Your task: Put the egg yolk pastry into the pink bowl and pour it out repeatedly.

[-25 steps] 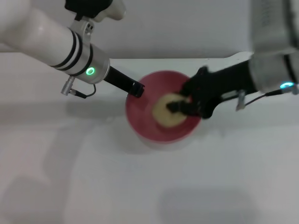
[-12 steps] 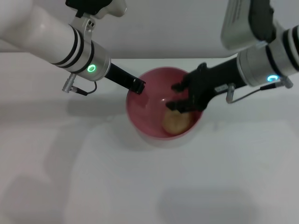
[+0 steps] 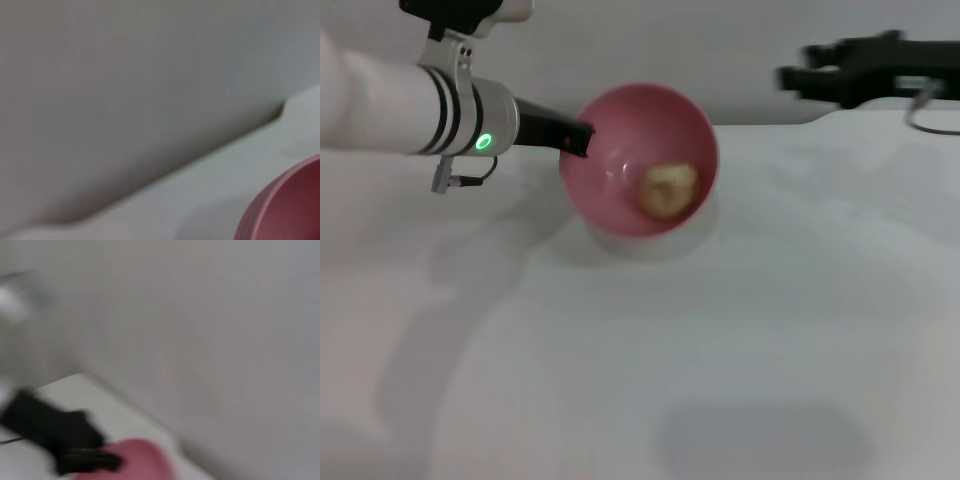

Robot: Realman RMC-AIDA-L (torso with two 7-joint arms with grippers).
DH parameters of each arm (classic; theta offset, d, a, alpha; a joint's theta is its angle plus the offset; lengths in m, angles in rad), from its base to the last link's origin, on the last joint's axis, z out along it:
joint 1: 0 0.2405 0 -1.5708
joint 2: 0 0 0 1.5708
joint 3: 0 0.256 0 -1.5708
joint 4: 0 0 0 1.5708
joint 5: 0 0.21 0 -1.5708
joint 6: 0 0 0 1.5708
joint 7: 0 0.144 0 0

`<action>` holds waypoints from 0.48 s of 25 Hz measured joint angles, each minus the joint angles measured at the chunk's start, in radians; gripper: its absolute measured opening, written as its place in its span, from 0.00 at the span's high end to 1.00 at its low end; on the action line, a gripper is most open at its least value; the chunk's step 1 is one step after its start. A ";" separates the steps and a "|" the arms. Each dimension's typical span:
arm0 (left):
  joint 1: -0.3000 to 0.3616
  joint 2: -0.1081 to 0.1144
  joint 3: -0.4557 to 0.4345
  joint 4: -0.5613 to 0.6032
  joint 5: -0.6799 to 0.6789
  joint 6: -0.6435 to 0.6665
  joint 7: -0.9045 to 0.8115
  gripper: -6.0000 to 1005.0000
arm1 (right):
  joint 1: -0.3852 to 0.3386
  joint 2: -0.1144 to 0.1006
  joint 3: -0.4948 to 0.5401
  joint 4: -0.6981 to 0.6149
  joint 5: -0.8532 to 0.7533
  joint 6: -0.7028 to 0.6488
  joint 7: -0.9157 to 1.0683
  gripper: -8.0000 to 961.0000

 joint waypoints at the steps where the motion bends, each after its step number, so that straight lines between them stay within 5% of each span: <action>1: 0.030 0.001 0.036 0.030 -0.004 -0.049 0.008 1.00 | -0.013 -0.001 0.036 0.024 0.000 0.030 -0.002 0.53; 7: 0.248 0.003 0.336 0.192 0.006 -0.557 0.177 1.00 | -0.081 -0.005 0.234 0.099 0.003 0.062 -0.004 0.53; 11: 0.292 0.001 0.546 0.119 0.013 -0.977 0.293 1.00 | -0.111 -0.001 0.295 0.110 0.006 0.060 -0.007 0.52; 12: 0.292 0.001 0.546 0.119 0.013 -0.977 0.293 1.00 | -0.116 -0.001 0.306 0.115 0.012 0.056 -0.008 0.52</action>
